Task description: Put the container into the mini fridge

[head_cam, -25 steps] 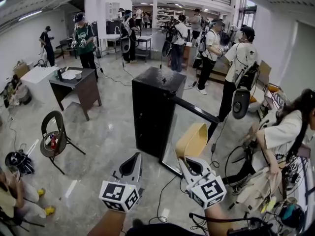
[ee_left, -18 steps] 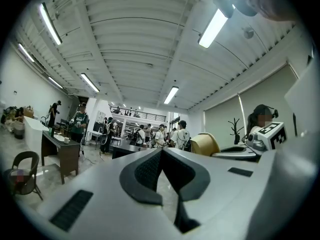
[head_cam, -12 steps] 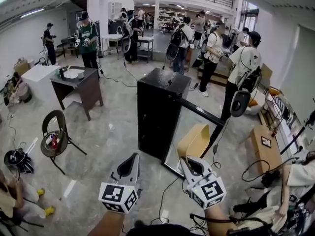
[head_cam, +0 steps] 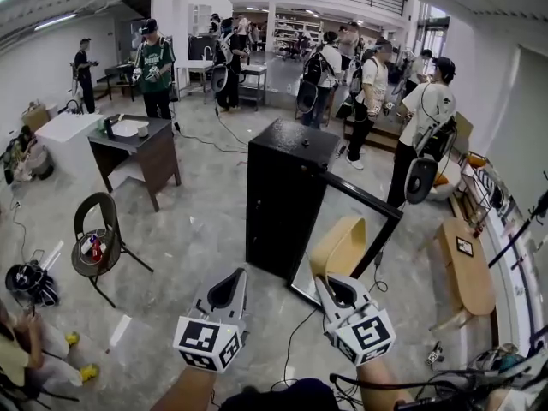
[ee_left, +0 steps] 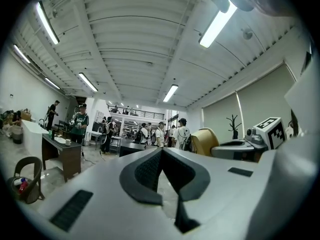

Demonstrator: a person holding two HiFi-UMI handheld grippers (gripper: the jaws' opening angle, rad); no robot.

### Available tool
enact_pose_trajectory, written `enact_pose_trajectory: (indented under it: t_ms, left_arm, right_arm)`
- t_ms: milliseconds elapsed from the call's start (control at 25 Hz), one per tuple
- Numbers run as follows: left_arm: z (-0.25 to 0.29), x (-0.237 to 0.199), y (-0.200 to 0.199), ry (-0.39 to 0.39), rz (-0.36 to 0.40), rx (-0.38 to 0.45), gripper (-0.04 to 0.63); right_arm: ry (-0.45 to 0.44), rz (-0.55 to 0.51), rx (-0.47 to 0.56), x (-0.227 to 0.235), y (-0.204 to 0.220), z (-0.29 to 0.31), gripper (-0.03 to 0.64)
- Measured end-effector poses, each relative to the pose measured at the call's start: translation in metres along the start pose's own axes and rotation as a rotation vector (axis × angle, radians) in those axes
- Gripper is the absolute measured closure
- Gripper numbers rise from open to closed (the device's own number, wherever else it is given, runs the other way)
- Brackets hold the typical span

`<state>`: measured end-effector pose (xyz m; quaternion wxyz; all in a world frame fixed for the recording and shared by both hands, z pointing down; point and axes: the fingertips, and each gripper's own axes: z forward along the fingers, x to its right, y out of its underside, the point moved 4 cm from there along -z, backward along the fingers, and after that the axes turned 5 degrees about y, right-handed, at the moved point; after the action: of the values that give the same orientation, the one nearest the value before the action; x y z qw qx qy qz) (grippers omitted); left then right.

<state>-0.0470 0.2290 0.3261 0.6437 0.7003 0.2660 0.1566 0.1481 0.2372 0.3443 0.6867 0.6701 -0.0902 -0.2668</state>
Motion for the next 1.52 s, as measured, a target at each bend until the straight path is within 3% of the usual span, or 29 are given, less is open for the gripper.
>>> enact_pose_trajectory:
  t_ms: [480,720,1120,1520]
  left_arm:
    - [0.003,-0.021,0.005,0.012,-0.018,-0.014,0.588]
    - [0.015,-0.036,0.005,-0.013,0.014,-0.013,0.586]
    - [0.074,-0.071,0.008,-0.06,0.024,-0.048,0.588]
    - [0.146,-0.096,0.011,-0.021,0.007,-0.053,0.588]
  right_arm:
    - [0.0,-0.013,-0.037,-0.013,0.004,0.019,0.592]
    - [-0.029,-0.001,-0.031,-0.005,0.01,0.046,0.592]
    - [-0.053,0.008,-0.009,0.036,0.01,0.108,0.592]
    - [-0.035,-0.004,-0.009,0.088,0.01,0.164,0.592]
